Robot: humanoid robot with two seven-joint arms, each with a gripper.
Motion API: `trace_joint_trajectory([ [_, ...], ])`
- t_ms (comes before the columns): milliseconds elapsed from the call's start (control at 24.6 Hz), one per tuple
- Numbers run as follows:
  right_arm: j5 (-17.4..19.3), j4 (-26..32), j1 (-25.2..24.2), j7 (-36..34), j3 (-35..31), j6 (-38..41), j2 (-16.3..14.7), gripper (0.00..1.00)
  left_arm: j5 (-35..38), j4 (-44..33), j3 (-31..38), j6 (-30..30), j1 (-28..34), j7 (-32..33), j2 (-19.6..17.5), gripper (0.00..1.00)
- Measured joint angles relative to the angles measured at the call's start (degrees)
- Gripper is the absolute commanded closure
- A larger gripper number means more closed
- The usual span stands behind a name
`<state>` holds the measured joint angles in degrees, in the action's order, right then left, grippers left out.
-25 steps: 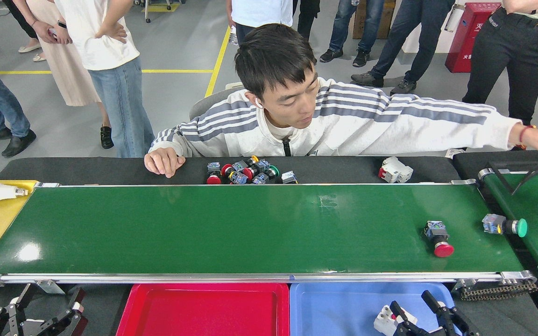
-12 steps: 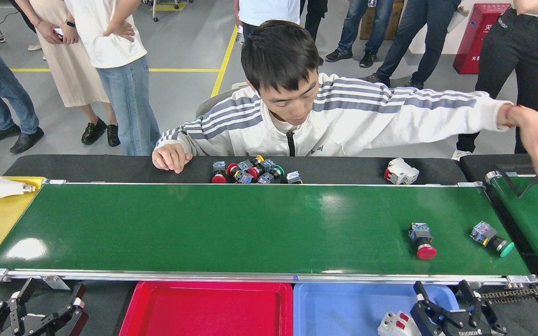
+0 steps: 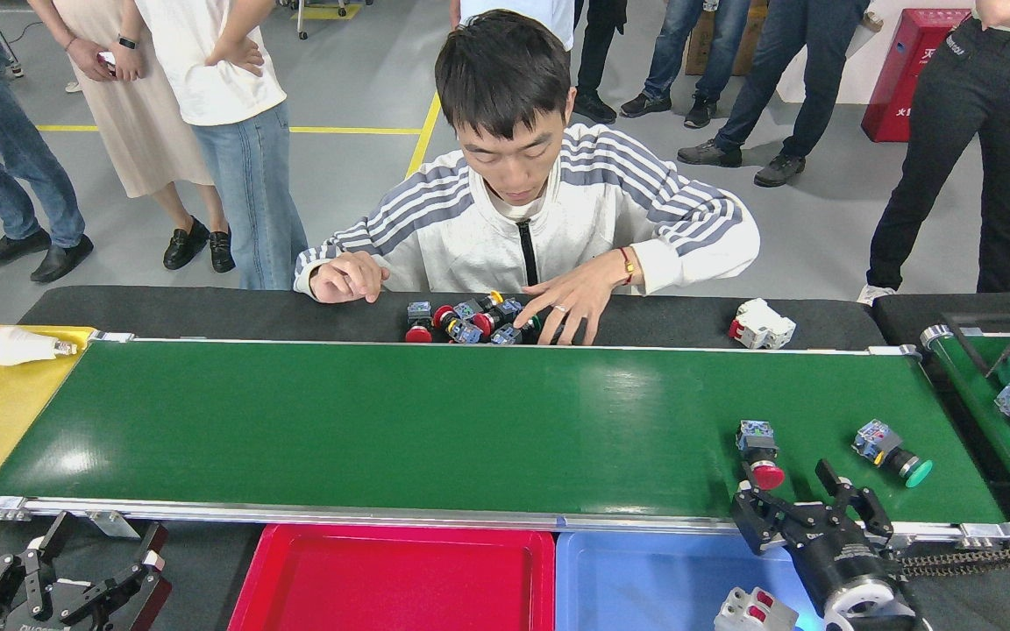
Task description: Pick switch part from conveyor to tray
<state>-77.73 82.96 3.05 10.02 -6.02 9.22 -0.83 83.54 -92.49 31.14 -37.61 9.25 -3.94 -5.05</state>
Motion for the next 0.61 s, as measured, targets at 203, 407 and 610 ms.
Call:
trace_joint_trajectory([
  [203,0.1,-1.03,1.44,0.01,1.87,-1.53,-0.03,0.75,0.0,-0.01,-0.02,-0.01,0.0,0.0,0.0,0.0],
  [407,0.26,-1.05,1.38,0.01,3.21,-1.87,-0.54,0.84,0.0,-0.07,-0.02,-0.02,0.01,0.01,0.0,0.0],
  [610,0.39,-0.3,1.15,0.17,3.7,-0.63,-0.97,0.84,-0.01,-0.37,0.05,-0.02,0.02,0.02,0.0,0.0],
])
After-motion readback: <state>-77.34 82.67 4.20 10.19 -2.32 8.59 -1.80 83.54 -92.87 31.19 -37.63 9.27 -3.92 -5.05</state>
